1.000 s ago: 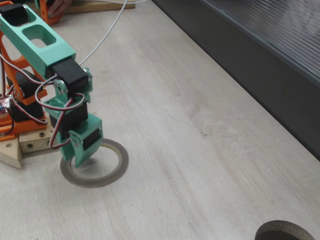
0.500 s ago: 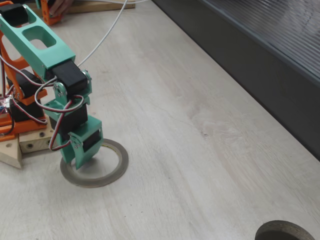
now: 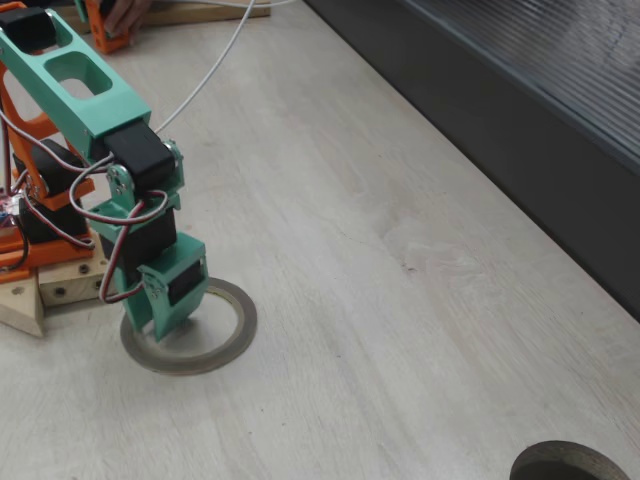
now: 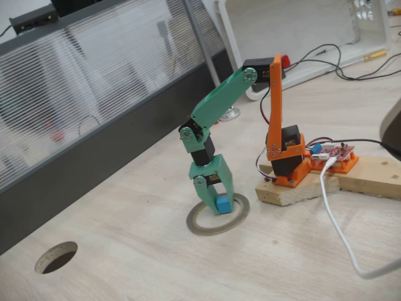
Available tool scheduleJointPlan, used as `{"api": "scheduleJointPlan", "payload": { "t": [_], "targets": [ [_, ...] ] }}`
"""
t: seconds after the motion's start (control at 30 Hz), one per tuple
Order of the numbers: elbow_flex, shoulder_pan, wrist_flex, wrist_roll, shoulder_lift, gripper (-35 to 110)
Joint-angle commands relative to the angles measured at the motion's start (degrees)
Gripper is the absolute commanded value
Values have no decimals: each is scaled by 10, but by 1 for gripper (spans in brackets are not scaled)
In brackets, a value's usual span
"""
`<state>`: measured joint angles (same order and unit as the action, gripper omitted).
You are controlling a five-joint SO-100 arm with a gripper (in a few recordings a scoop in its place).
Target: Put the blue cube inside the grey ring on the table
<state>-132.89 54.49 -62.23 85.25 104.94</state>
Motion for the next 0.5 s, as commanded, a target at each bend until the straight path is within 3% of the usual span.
{"api": "scheduleJointPlan", "payload": {
  "t": [0.0, 0.27, 0.47],
  "targets": [
    [-1, 4, 40, 0, 16, 0],
    [1, 2, 44, 0, 16, 0],
    [2, -63, 44, -1, 16, 0]
  ]
}}
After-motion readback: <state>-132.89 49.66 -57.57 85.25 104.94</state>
